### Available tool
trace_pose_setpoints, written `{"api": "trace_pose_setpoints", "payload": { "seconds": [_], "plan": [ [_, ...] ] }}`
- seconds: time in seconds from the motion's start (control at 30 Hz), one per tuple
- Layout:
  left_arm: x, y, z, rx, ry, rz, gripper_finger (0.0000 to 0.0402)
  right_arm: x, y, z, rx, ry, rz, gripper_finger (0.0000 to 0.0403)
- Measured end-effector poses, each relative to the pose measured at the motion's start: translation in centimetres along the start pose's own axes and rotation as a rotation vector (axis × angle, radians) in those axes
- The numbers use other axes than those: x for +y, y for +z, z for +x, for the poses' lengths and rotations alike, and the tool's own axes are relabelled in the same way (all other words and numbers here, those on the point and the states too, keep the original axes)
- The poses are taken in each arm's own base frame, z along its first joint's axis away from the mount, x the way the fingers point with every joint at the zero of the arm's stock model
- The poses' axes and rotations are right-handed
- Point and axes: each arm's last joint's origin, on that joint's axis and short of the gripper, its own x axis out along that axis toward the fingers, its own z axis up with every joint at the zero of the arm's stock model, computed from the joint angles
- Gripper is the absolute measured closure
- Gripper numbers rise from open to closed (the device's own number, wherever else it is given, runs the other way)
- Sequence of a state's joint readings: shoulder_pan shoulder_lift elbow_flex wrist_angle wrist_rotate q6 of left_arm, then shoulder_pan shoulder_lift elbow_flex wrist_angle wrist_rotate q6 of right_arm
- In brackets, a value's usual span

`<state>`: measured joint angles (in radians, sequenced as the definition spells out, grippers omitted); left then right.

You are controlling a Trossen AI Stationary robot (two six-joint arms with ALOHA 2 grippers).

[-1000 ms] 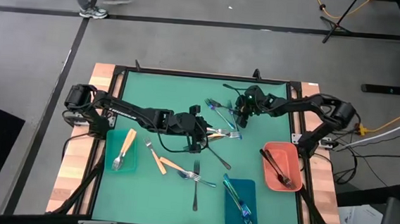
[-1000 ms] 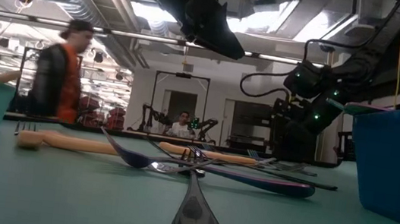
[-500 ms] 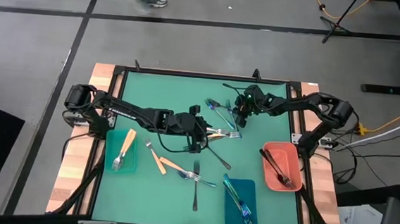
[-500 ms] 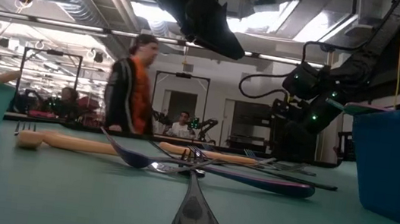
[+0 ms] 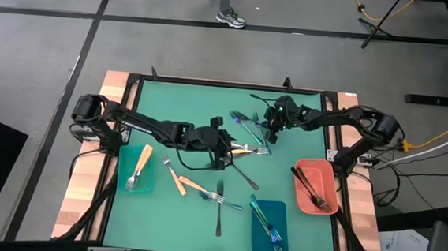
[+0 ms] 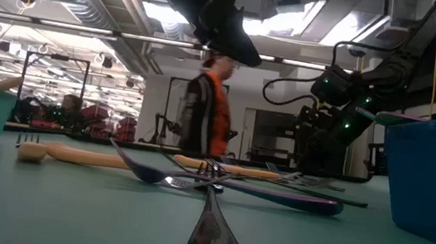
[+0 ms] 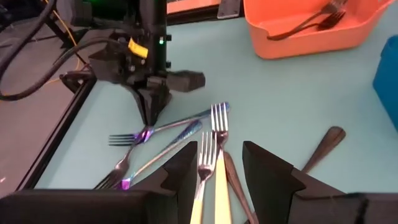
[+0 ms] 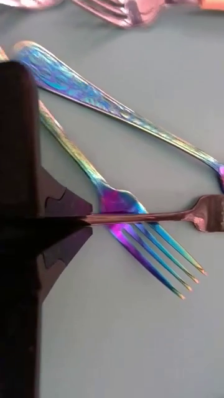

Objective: Sort silverware by color (type)
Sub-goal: Put the black fork into the orange bin

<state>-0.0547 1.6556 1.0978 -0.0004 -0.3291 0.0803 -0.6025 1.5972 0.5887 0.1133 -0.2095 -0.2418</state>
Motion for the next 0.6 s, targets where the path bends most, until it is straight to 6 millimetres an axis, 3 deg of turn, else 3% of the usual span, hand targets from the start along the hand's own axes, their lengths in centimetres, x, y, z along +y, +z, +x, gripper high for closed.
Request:
{"api": "trace_pose_setpoints", "payload": {
  "seconds": [0.6],
  "plan": [
    [1.9,1.7,-5.1,-0.015,0.005,-0.005,0.028,0.5,2.3,-3.5,-0.158,-0.022,-0.04,0.0402]
  ]
}}
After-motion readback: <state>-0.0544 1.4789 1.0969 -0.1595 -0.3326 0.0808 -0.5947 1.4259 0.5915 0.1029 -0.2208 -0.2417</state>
